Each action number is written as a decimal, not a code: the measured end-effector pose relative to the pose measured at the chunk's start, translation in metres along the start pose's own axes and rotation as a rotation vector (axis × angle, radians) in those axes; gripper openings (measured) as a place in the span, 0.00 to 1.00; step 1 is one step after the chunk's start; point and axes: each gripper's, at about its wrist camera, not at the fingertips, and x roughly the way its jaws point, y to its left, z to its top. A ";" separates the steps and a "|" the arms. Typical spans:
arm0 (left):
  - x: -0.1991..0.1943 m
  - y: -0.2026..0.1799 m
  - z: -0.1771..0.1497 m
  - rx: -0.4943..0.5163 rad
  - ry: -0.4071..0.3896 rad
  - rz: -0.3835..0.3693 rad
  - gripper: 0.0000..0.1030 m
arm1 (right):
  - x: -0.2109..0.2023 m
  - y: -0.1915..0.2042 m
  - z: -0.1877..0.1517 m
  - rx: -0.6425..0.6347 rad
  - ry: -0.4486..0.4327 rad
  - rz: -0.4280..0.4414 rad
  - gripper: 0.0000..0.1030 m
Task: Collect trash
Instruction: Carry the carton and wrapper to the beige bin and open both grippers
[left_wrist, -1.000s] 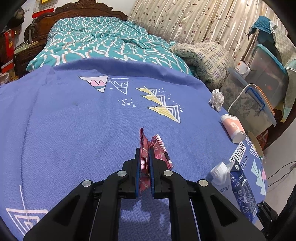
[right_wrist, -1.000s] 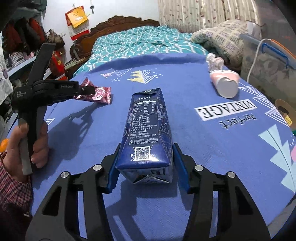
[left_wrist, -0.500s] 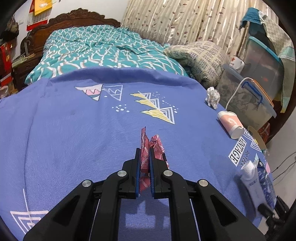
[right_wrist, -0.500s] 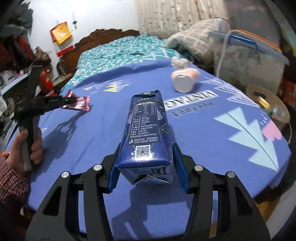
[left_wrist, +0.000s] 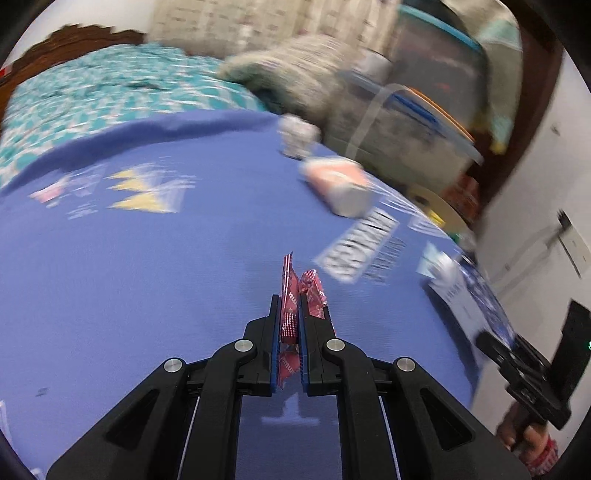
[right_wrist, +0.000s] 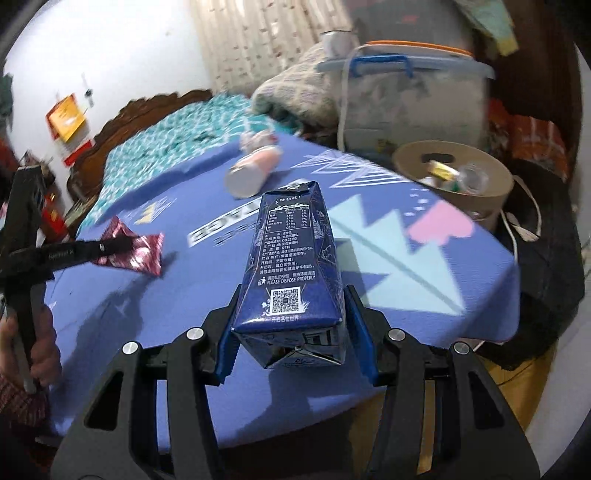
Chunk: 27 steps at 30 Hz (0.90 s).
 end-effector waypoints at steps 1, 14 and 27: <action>0.008 -0.013 0.003 0.022 0.014 -0.018 0.06 | -0.001 -0.007 0.001 0.015 -0.009 -0.006 0.52; 0.128 -0.178 0.091 0.250 0.142 -0.170 0.06 | -0.005 -0.128 0.072 0.155 -0.145 -0.107 0.52; 0.263 -0.295 0.177 0.324 0.234 -0.161 0.31 | 0.089 -0.251 0.173 0.211 0.027 -0.137 0.66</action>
